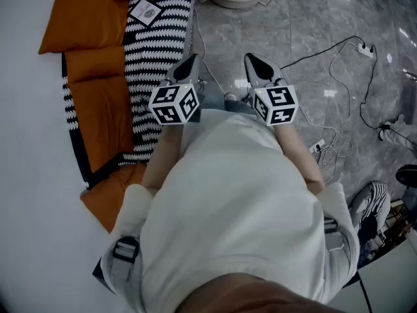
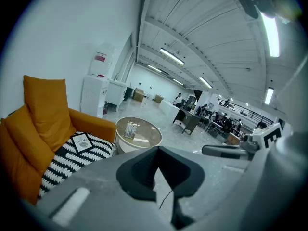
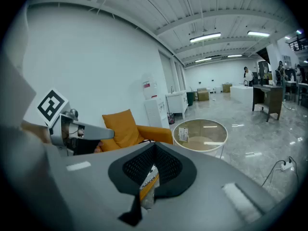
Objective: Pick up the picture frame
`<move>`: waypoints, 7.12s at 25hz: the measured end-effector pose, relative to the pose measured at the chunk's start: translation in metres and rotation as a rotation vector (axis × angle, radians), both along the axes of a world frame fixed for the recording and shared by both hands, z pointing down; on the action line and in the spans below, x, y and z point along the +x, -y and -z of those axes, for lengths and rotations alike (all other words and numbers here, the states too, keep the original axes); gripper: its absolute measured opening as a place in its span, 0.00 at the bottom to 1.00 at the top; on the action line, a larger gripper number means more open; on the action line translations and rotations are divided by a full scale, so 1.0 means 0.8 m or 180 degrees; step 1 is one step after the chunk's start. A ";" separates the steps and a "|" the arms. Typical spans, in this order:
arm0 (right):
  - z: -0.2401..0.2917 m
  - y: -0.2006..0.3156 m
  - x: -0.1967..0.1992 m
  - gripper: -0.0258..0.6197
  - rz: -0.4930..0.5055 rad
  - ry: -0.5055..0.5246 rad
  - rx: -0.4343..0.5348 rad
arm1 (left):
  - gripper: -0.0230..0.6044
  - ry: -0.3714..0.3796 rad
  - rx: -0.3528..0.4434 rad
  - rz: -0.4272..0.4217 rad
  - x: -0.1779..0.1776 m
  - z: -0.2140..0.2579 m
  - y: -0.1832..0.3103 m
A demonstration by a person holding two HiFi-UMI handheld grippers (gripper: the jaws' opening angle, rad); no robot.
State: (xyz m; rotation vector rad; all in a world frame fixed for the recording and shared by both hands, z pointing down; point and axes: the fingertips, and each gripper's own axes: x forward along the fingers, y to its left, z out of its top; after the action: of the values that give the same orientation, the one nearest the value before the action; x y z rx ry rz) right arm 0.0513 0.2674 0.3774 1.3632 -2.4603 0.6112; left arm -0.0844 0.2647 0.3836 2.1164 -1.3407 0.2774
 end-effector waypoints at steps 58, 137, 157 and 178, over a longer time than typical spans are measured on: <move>-0.023 0.329 -0.046 0.04 0.0212 -0.0116 -0.0164 | 0.04 0.0003 -0.0316 -0.0227 -0.003 -0.038 0.335; -0.480 0.599 -0.064 0.34 0.0341 -0.0688 -0.1244 | 0.26 0.0964 -0.0883 -0.1270 0.027 -0.485 0.597; -0.311 0.547 -0.057 0.33 0.0188 -0.0696 -0.0812 | 0.26 0.0895 -0.0498 -0.1180 0.036 -0.313 0.551; -0.139 0.475 -0.059 0.33 0.0159 -0.0757 -0.0369 | 0.26 0.0845 -0.0187 -0.1104 0.033 -0.148 0.477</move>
State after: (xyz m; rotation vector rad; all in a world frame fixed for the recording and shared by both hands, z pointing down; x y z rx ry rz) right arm 0.0037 -0.1128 0.4889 1.2484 -2.2275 0.5374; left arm -0.0581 -0.1172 0.5017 2.3154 -1.0795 0.7535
